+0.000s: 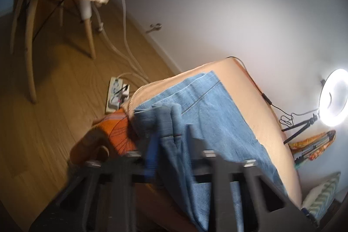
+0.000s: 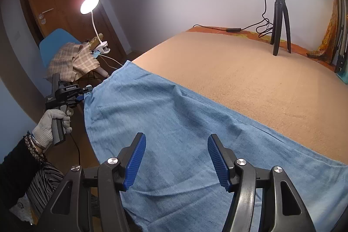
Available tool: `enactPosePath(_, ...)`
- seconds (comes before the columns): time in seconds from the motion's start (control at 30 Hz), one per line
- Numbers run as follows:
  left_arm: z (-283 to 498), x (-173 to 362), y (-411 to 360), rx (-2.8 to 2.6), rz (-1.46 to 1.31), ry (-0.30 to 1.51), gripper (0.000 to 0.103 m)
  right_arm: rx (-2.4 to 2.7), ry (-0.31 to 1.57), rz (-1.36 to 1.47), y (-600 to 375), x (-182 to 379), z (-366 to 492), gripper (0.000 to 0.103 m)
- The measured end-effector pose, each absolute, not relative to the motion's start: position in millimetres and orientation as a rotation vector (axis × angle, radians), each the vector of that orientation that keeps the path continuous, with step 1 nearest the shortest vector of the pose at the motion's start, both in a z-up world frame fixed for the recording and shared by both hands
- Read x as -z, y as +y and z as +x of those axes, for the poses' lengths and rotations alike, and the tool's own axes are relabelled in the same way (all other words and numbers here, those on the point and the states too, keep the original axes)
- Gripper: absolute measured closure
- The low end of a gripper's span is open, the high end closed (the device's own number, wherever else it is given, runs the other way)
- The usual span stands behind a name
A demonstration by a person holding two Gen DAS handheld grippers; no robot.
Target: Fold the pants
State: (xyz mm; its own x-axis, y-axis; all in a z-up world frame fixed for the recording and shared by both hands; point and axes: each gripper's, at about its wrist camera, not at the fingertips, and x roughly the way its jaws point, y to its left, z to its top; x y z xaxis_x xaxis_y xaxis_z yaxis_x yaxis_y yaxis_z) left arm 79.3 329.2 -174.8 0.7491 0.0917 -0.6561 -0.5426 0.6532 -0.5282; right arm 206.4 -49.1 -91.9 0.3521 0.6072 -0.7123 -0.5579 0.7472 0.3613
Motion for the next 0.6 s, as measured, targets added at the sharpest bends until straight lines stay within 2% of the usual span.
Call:
enactPosePath(0.27,82,142,309,-0.306,-0.716,0.535,0.091,-0.735,0.953,0.073,-53,95,211,0.041)
enactPosePath(0.5,89,160,315,-0.318,-0.771,0.595,0.091,-0.727,0.960,0.072,-57,98,211,0.041)
enactPosePath(0.57,86,162,317,-0.345,-0.775,0.601,0.090,-0.727,0.956,0.074,-58,96,211,0.041)
enactPosePath(0.6,86,162,318,-0.359,-0.772,0.612,0.082,-0.726,0.955,0.075,-59,96,212,0.041)
